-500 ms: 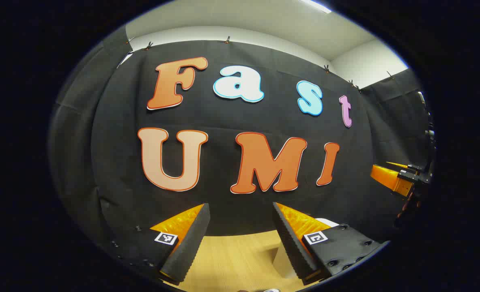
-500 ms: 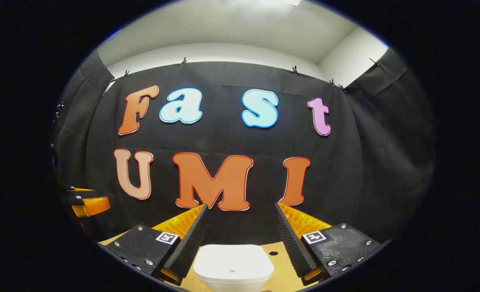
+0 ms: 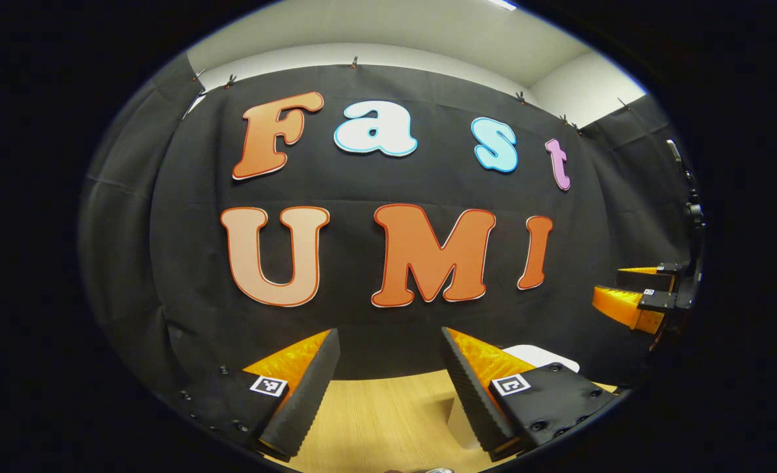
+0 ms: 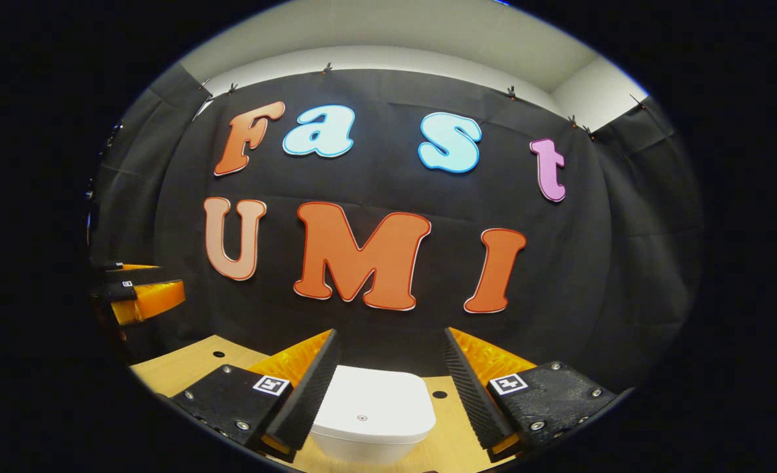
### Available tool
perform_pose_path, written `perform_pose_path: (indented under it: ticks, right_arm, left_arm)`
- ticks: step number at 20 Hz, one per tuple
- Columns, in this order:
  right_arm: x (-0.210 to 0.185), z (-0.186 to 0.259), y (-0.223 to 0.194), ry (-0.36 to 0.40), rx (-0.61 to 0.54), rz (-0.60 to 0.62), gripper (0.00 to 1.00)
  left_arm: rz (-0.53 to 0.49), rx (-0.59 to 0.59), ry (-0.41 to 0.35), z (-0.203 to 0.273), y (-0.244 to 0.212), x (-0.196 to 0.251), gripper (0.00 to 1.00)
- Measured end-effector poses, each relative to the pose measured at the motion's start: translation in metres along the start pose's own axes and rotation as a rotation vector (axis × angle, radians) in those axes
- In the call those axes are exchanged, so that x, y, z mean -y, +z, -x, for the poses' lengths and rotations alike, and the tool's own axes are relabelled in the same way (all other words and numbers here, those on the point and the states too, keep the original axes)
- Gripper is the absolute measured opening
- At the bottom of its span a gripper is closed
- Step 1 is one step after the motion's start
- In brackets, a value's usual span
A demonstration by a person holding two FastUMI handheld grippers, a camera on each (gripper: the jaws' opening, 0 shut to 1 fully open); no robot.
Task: Press the lid of the desktop garbage bin to open it, pick up the crumpled paper on the desktop and throw it into the bin, then pick up the pop can on the desktop and drop it into the bin, and finally close the garbage bin lid.
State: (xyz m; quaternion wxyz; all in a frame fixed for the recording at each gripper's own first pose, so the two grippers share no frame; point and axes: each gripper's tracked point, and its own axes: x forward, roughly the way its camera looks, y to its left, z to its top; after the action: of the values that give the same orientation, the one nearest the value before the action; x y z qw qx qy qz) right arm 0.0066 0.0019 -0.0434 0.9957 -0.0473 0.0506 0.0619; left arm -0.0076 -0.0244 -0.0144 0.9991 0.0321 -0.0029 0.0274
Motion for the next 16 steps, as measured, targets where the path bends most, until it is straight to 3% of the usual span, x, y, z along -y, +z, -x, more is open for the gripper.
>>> perform_pose_path:
  ticks: [11, 12, 16]
  right_arm:
    - [-0.007, 0.001, -0.025, 0.12, -0.029, -0.029, 0.94]
    - [-0.009, -0.001, -0.029, 0.131, -0.039, -0.031, 0.86]
    - [-0.019, -0.003, -0.045, 0.179, -0.074, -0.038, 0.71]
  left_arm:
    - [-0.036, -0.014, 0.1, 0.027, -0.01, -0.007, 0.96]
    - [-0.039, -0.016, 0.103, 0.03, -0.011, -0.007, 0.97]
    - [-0.068, -0.02, 0.113, 0.036, -0.013, -0.004, 0.97]
